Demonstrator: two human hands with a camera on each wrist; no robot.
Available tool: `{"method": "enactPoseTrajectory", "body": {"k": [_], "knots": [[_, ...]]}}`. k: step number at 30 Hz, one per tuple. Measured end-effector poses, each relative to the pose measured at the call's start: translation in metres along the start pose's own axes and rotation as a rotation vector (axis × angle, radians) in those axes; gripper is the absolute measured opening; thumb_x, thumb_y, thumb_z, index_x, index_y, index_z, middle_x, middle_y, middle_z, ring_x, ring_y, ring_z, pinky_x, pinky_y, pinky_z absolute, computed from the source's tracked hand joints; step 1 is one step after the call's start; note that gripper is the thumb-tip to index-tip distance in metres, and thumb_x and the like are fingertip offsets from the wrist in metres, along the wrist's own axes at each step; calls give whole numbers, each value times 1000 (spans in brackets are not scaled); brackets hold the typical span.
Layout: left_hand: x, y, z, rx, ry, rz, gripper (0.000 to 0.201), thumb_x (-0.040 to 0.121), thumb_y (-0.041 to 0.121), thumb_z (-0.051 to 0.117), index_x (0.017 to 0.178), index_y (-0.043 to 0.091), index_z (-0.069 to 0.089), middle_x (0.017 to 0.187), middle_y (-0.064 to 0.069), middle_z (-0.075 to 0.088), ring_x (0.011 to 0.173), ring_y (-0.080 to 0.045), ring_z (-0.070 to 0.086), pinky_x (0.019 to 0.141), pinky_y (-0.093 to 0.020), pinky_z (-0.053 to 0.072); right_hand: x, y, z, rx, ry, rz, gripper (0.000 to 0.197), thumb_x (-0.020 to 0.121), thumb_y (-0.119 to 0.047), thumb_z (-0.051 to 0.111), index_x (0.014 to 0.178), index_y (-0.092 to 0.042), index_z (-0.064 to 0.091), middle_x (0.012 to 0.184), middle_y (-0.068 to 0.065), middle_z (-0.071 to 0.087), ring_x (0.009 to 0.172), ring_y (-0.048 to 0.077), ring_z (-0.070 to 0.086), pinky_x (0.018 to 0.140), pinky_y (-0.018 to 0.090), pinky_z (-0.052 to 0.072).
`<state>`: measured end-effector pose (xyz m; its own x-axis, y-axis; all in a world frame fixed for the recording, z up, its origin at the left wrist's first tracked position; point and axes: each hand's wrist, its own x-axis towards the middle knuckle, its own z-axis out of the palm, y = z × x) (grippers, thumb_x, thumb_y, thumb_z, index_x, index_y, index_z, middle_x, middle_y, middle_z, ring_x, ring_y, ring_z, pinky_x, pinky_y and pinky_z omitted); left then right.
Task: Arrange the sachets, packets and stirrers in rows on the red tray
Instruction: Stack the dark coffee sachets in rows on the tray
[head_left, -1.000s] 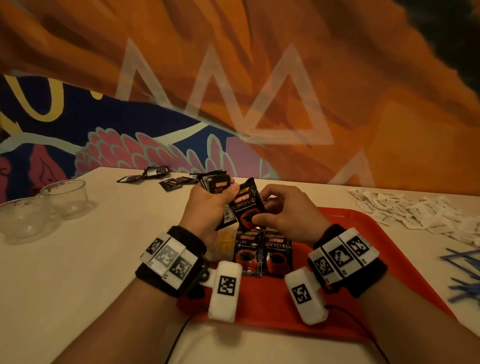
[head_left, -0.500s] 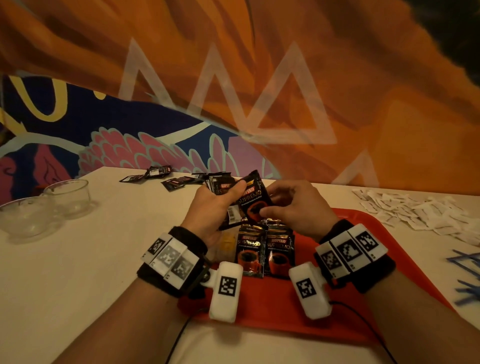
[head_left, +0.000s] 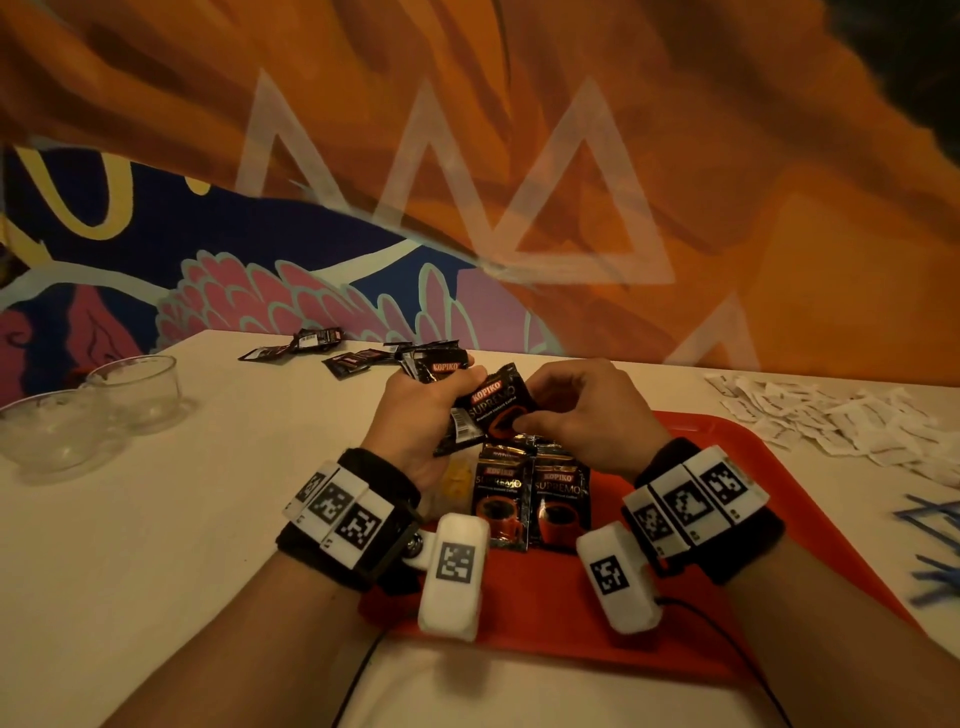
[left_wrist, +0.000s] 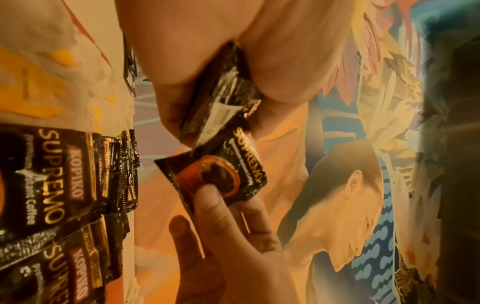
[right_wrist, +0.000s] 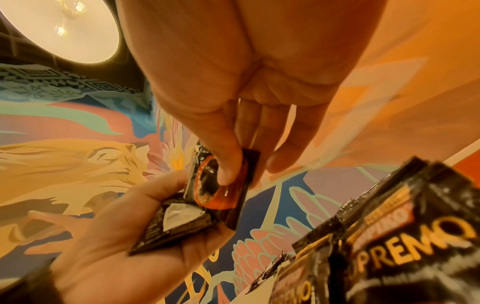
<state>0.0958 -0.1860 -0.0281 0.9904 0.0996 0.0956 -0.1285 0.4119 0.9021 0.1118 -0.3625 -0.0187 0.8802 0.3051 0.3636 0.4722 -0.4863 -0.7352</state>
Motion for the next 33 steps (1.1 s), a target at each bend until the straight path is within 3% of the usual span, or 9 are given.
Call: {"method": "enactPoseTrajectory", "body": {"k": [5, 9, 12, 14, 18, 21, 24, 28, 33], "knots": [[1, -1, 0, 155, 50, 112, 15, 90, 3, 68, 101, 13, 67, 94, -11, 71, 92, -30, 72, 78, -47, 59, -1, -2, 0, -68, -50, 18, 15, 75, -16, 84, 79, -25, 73, 86, -7, 73, 82, 11, 69, 79, 33, 57], [2, -1, 1, 287, 46, 170, 14, 89, 6, 71, 98, 16, 68, 95, -8, 72, 93, -25, 73, 84, -48, 60, -3, -5, -2, 9, -81, 69, 15, 78, -31, 82, 72, -21, 72, 76, -3, 72, 73, 14, 68, 69, 36, 55], [2, 2, -2, 307, -3, 134, 9, 88, 13, 73, 96, 12, 68, 96, -12, 72, 97, -30, 72, 89, -53, 57, -5, -6, -2, 139, -99, 147, 16, 84, -18, 77, 70, -17, 70, 70, 4, 68, 60, 13, 60, 59, 32, 46], [4, 5, -6, 318, -11, 114, 12, 90, 22, 72, 96, 12, 67, 96, -14, 72, 91, -30, 72, 85, -50, 58, -7, -7, -3, 200, -151, 245, 13, 83, -8, 76, 73, -9, 67, 69, 11, 65, 62, 18, 60, 54, 28, 45], [14, 11, -18, 201, 75, 19, 25, 94, 26, 68, 110, 6, 65, 79, -6, 67, 64, -18, 65, 58, -30, 53, -15, -11, 0, 119, -267, 409, 15, 83, -3, 75, 91, -3, 63, 68, 10, 67, 70, 22, 68, 59, 31, 52], [21, 11, -26, 84, 74, -56, 24, 96, 20, 65, 113, 5, 59, 74, -5, 63, 58, -18, 61, 53, -28, 49, -24, -12, 8, 24, -343, 495, 18, 85, -4, 73, 88, -8, 56, 70, 10, 71, 73, 21, 71, 62, 31, 54], [26, 8, -30, 32, 48, -104, 27, 96, 18, 64, 118, 4, 57, 72, -5, 61, 56, -18, 59, 49, -27, 47, -31, -13, 19, 6, -348, 551, 24, 85, 0, 72, 87, -11, 51, 65, 8, 69, 63, 17, 69, 56, 29, 54], [29, 5, -33, 17, 51, -132, 41, 96, 19, 63, 131, -2, 54, 72, -4, 62, 55, -17, 59, 48, -26, 47, -35, -18, 29, -27, -290, 587, 35, 85, 2, 71, 97, -14, 42, 72, 9, 66, 58, 17, 68, 52, 29, 55], [31, 3, -35, 19, 64, -137, 43, 96, 18, 64, 133, -1, 54, 74, -4, 63, 56, -16, 60, 48, -26, 47, -34, -26, 31, -187, -261, 584, 42, 85, -9, 76, 110, -16, 43, 83, 9, 70, 52, 13, 66, 43, 24, 48]]}}
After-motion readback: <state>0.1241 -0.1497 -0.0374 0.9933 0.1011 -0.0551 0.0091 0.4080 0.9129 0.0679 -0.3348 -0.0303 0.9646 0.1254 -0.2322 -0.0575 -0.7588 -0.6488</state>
